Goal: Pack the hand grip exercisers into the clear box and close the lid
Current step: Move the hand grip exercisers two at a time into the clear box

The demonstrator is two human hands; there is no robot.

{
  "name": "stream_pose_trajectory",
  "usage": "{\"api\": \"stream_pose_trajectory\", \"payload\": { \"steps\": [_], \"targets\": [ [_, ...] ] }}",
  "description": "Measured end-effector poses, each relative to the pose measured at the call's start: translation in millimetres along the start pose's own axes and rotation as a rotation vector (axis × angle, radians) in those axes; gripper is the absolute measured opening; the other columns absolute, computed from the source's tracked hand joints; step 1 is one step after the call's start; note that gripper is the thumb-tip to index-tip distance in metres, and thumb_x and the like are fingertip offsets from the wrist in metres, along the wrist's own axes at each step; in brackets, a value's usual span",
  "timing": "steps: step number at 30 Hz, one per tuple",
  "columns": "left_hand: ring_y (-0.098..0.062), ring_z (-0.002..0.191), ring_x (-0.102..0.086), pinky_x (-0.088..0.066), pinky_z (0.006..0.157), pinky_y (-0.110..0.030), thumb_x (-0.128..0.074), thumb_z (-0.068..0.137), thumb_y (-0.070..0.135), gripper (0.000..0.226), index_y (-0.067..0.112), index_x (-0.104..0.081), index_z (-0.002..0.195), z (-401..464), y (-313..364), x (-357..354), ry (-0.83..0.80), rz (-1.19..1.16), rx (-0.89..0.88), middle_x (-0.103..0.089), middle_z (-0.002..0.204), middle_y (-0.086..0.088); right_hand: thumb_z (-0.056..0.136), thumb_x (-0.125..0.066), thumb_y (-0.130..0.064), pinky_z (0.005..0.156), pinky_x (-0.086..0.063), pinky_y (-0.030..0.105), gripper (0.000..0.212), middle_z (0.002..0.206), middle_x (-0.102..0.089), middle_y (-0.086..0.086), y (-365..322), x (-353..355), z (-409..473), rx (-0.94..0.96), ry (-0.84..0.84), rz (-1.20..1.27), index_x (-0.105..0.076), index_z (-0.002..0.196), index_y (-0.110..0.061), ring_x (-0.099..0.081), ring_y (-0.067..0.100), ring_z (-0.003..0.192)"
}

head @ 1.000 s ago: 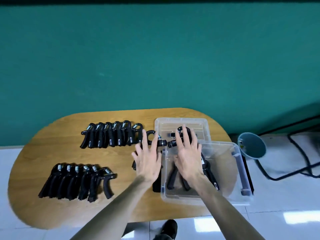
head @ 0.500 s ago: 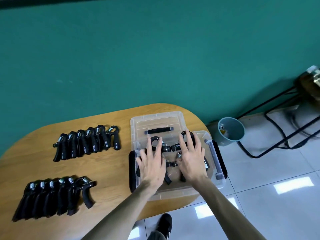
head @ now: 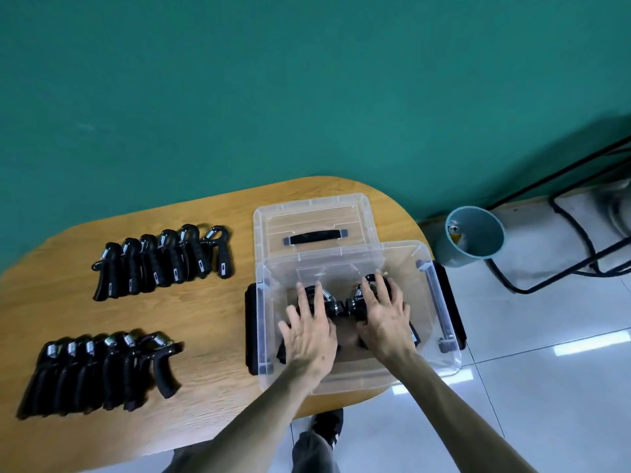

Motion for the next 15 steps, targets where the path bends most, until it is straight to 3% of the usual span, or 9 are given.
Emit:
{"api": "stream_pose_trajectory", "payload": {
  "steps": [4,15],
  "targets": [
    [-0.029,0.124,-0.038,-0.030,0.102,-0.045,-0.040,0.103,0.030,0.073,0.026,0.004,0.161,8.1,0.1,-17.0,-0.076,0.032,0.019,0.006,0.168,-0.015,0.080,-0.065,-0.011,0.108,-0.033,0.060,0.091,0.166,0.001,0.011,9.1,-19.6,13.5,0.032,-0.051,-0.010,-0.016,0.157,-0.016,-0.003,0.037,0.149],
    [-0.031,0.127,-0.038,-0.034,0.098,-0.046,-0.040,0.103,0.029,0.073,0.019,0.004,0.161,27.8,-1.1,-66.3,-0.134,0.022,0.110,0.010,0.167,-0.018,0.094,-0.058,-0.022,0.113,-0.027,0.057,0.084,0.166,0.010,0.011,21.6,-47.9,40.0,0.065,-0.209,0.016,-0.005,0.159,-0.013,0.001,0.036,0.149]
  ]
}}
Point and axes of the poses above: each hand's wrist, its own z-axis towards the middle knuckle, its own x-axis out of the back of the hand, y = z × x, the point moved 5 cm from there along z, towards the middle knuckle
